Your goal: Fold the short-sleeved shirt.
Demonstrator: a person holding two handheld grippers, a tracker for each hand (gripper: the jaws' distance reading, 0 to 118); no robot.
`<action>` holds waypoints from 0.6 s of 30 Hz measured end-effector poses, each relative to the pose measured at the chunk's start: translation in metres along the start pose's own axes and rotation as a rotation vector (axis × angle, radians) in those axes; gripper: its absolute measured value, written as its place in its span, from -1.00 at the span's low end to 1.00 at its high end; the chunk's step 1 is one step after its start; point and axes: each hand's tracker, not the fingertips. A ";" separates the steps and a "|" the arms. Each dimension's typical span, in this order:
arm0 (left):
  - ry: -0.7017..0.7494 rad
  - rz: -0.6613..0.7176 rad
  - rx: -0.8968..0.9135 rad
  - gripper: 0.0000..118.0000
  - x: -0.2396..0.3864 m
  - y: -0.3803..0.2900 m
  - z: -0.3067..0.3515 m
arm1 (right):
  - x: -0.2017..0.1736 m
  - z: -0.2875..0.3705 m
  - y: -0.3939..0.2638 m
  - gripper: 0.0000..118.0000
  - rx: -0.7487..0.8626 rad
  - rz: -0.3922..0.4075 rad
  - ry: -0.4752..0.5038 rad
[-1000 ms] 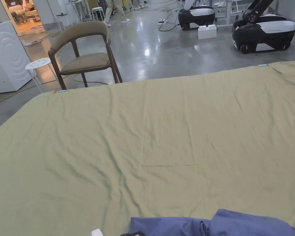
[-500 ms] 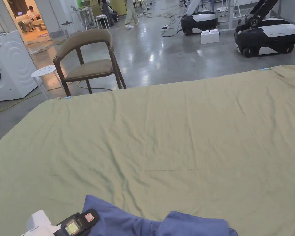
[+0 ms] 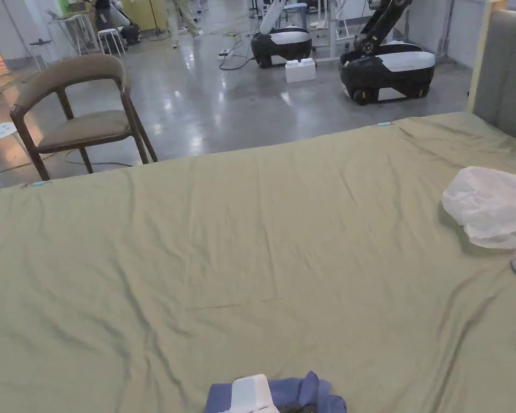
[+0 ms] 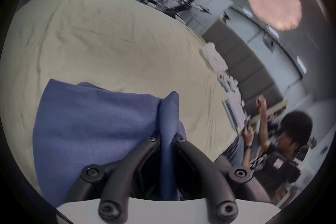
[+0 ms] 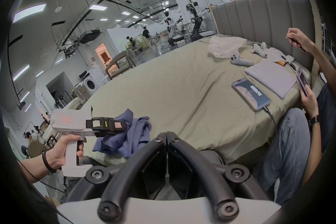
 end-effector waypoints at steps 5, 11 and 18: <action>-0.089 0.080 0.096 0.03 -0.010 0.004 0.032 | 0.012 -0.002 -0.010 -1.00 -0.022 -0.040 -0.008; -0.069 0.125 0.045 -0.92 -0.017 -0.003 0.017 | 0.013 -0.007 -0.015 -1.00 -0.041 -0.056 0.006; -0.035 0.111 -0.042 -0.95 -0.008 -0.019 -0.039 | -0.010 -0.014 -0.017 -1.00 -0.110 0.024 0.033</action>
